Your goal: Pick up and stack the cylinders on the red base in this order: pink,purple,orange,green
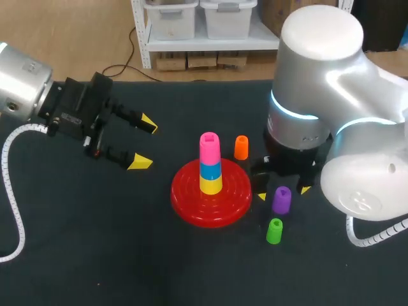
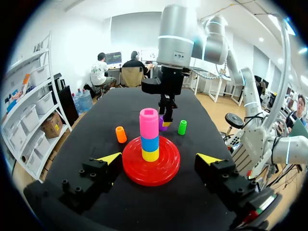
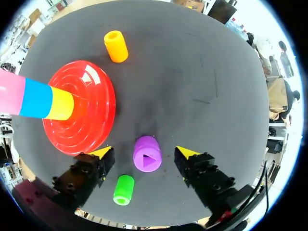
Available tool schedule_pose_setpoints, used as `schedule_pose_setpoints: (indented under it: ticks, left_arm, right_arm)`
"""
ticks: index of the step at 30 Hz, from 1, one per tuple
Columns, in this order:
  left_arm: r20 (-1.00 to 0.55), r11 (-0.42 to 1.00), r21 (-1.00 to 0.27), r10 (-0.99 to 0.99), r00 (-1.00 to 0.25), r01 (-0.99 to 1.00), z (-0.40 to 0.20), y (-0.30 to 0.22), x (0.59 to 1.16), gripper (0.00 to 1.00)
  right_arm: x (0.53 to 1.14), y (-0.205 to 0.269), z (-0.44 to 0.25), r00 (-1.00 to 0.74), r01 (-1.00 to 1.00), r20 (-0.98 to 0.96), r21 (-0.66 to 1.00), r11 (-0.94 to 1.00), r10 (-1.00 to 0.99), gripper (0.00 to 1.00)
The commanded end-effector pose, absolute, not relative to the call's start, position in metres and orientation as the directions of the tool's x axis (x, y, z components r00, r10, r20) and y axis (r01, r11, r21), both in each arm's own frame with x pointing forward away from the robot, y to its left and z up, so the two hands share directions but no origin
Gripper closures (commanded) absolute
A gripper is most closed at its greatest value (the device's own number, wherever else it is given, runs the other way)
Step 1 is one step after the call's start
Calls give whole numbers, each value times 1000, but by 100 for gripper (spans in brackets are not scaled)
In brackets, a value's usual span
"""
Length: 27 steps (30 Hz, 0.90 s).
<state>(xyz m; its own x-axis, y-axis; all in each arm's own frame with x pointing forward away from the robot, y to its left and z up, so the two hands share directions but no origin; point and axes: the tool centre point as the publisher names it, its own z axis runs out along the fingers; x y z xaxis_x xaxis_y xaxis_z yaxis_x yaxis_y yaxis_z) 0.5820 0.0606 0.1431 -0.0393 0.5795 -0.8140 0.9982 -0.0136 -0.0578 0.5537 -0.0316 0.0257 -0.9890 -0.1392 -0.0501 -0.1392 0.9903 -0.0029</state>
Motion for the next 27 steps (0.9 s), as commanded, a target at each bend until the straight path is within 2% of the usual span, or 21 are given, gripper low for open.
schedule_pose_setpoints:
  ticks: [1,4,9,27]
  left_arm:
    - [-816,-14,-55,577,-37,998,142,62,582,0]
    - [-816,-14,-55,577,-37,998,142,62,582,0]
    - [-816,-14,-55,577,-37,998,142,62,582,0]
    - [-816,-14,-55,577,-37,998,142,62,582,0]
  right_arm:
    - [553,-34,25,-989,-136,-56,4,991,-135,29]
    - [553,-34,24,-989,-135,-58,12,991,-134,39]
    - [553,-34,24,-990,-132,-59,20,991,-130,50]
    - [553,-36,23,-990,-131,-58,20,991,-130,57]
